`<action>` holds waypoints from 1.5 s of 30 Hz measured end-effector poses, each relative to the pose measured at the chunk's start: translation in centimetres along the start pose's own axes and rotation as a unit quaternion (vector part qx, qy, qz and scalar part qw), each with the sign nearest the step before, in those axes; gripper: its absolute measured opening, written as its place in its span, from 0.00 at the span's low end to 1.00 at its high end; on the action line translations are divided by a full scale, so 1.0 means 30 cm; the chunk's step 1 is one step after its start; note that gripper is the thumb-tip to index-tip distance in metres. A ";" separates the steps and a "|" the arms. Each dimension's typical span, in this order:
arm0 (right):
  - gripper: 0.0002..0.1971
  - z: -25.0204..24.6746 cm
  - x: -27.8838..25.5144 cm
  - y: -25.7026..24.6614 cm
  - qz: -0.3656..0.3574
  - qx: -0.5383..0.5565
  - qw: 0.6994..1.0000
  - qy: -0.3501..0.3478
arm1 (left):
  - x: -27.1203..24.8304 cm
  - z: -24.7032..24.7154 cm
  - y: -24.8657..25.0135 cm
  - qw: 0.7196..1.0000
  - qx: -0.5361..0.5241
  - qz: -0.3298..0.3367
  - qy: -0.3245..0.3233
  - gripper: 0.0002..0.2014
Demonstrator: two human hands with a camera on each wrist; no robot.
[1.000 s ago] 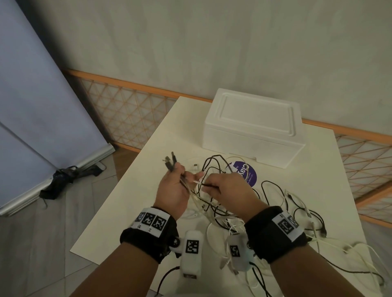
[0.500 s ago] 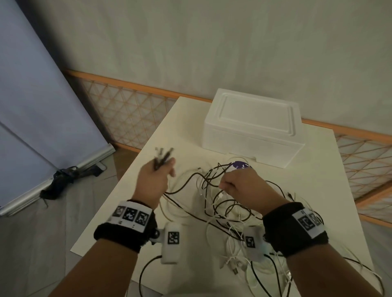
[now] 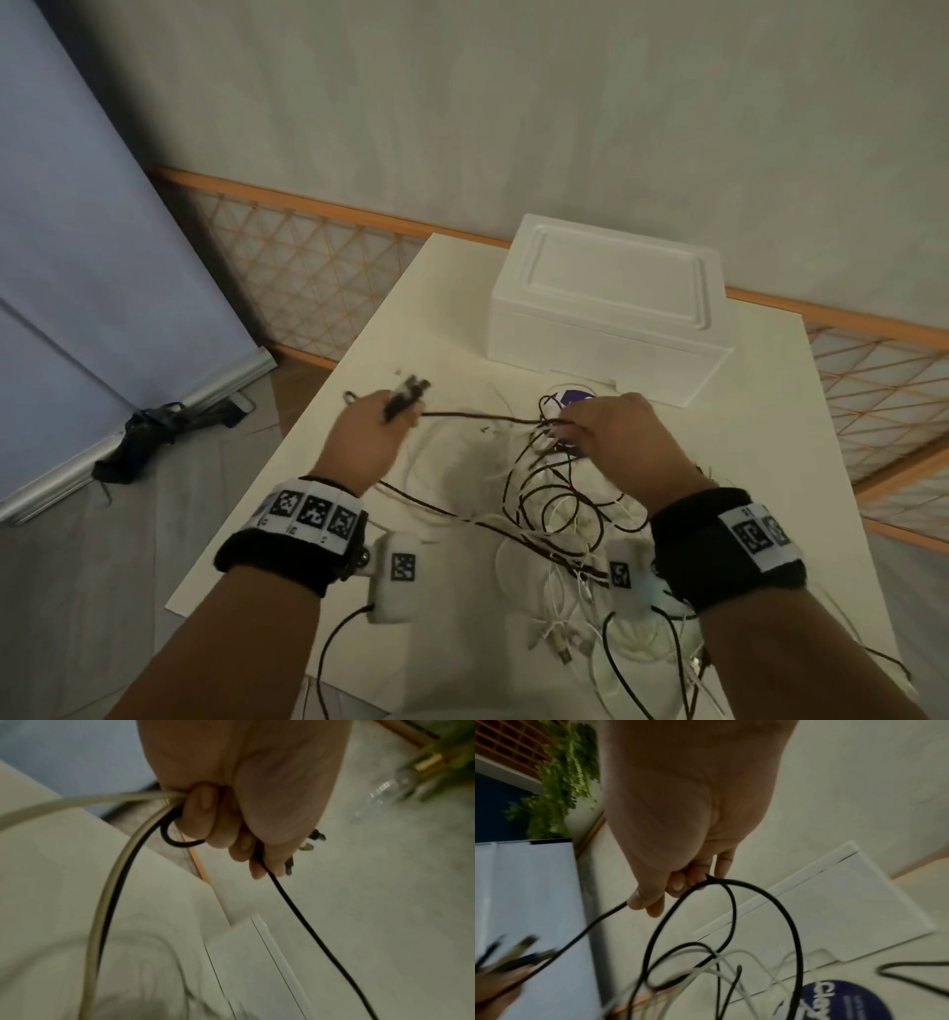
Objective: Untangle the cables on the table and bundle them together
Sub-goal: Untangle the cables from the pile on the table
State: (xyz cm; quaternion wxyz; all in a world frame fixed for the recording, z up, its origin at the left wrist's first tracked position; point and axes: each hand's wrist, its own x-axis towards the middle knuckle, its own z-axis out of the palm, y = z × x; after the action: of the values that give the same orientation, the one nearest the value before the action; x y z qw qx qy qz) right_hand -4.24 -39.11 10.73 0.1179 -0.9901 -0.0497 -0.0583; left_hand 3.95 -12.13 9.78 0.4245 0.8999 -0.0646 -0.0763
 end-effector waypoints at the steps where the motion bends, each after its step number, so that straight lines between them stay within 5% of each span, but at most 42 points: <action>1: 0.09 -0.001 -0.004 0.036 0.025 0.000 1.000 0.010 | 0.012 -0.027 -0.027 0.999 -0.014 -0.014 0.039 0.13; 7: 0.08 -0.030 -0.034 0.114 0.141 0.111 0.983 0.036 | 0.069 -0.160 -0.169 0.985 -0.005 -0.110 0.136 0.14; 12: 0.09 -0.004 0.020 -0.015 0.077 0.099 0.992 -0.016 | 0.004 -0.086 0.007 0.992 0.052 -0.021 0.112 0.13; 19: 0.11 0.024 0.072 -0.203 -0.032 -0.100 0.993 -0.049 | -0.133 0.115 0.216 0.983 0.037 0.114 -0.136 0.08; 23: 0.08 0.058 0.043 -0.182 -0.052 -0.029 0.998 0.036 | -0.105 0.135 0.165 0.988 -0.032 0.040 -0.146 0.12; 27: 0.08 0.079 0.011 -0.148 0.037 0.083 0.992 0.090 | -0.082 0.133 0.111 0.981 -0.156 -0.073 -0.094 0.09; 30: 0.08 0.085 0.012 -0.128 0.066 0.135 0.988 0.040 | -0.073 0.143 0.109 0.972 -0.208 -0.078 -0.075 0.11; 32: 0.04 0.081 0.014 -0.140 0.034 0.178 0.981 0.074 | -0.050 0.162 0.103 0.982 -0.161 -0.054 -0.085 0.14; 39: 0.01 0.075 0.024 -0.132 0.016 0.240 0.962 0.128 | -0.021 0.193 0.088 0.977 -0.026 -0.007 -0.213 0.10; 45: 0.07 0.072 0.032 -0.133 0.021 0.302 0.942 0.145 | -0.044 0.195 0.085 0.934 -0.274 -0.096 -0.209 0.06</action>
State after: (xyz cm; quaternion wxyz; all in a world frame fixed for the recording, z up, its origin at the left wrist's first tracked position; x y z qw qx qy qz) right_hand -3.52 -34.67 9.68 0.4189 -0.8895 -0.0266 -0.1805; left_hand 1.42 -17.91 8.20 0.6218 0.7148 -0.0417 -0.3173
